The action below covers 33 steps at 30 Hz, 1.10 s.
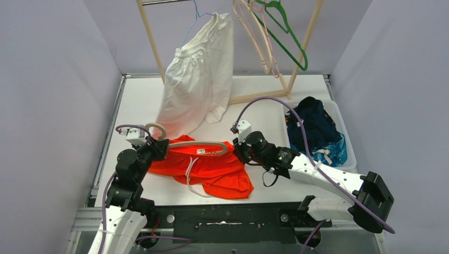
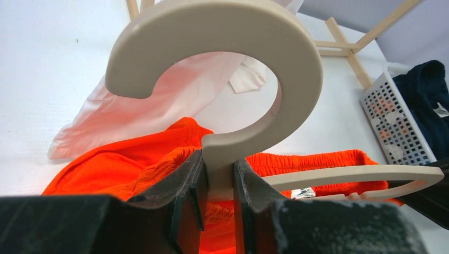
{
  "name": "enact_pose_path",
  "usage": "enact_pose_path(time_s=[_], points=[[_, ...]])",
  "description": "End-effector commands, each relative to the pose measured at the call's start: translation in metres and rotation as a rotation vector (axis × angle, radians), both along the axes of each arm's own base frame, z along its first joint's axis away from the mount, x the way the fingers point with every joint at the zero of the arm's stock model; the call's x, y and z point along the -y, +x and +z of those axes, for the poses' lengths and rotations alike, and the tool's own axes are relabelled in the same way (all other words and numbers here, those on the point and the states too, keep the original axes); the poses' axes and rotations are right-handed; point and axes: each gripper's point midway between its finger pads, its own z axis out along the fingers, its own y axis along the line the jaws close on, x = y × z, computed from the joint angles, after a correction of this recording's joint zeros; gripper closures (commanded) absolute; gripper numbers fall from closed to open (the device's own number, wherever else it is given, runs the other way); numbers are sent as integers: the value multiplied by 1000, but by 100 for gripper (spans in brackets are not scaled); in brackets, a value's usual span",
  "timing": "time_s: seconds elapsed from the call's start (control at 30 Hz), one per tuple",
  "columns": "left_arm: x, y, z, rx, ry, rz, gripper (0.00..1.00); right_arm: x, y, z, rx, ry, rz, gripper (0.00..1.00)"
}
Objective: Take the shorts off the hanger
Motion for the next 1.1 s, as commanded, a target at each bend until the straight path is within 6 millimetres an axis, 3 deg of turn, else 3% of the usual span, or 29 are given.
enact_pose_path(time_s=[0.0,0.23,0.4,0.53,0.77,0.87,1.07], points=[[-10,8,47,164,-12,50,100,11,14,4,53,-47,-41,100],[1,14,33,89,1,-7,100,-16,1,24,-8,53,64,93],[2,15,29,72,3,-13,100,-13,-6,40,14,95,75,67],[1,15,28,72,5,-9,100,-3,-11,56,46,131,60,53],[6,16,26,66,2,-33,100,-13,-30,102,137,342,154,30],[7,15,27,67,0,-43,100,-16,-27,105,148,371,146,19],[16,14,29,77,-14,-93,100,-35,-26,86,91,321,199,12]])
